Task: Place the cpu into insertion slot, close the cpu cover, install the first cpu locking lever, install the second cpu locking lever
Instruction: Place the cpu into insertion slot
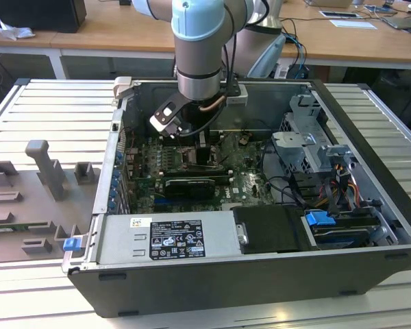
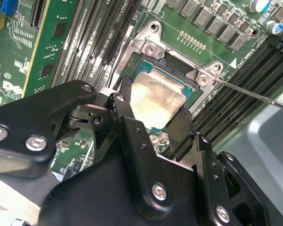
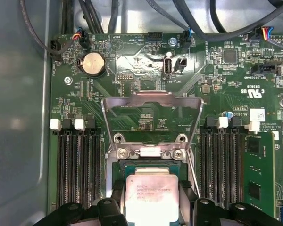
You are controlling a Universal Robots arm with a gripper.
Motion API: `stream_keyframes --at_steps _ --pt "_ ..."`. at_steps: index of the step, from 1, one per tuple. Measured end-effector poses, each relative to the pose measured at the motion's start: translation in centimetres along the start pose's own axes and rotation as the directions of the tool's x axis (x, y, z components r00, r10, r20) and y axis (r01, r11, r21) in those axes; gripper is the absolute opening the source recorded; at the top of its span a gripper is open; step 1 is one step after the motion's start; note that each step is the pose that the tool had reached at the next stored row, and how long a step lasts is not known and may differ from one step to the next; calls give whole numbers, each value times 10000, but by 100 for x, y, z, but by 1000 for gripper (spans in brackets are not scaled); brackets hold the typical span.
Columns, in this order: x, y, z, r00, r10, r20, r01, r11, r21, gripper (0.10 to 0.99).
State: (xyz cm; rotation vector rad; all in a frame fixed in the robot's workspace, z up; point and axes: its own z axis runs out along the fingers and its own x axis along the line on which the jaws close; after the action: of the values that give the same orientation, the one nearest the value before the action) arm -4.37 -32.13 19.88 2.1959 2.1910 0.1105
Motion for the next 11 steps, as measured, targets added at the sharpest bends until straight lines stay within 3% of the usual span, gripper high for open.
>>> stream_keyframes --at_steps 11 --pt "2 -1 17 10000 0 -2 0 10000 -3 553"
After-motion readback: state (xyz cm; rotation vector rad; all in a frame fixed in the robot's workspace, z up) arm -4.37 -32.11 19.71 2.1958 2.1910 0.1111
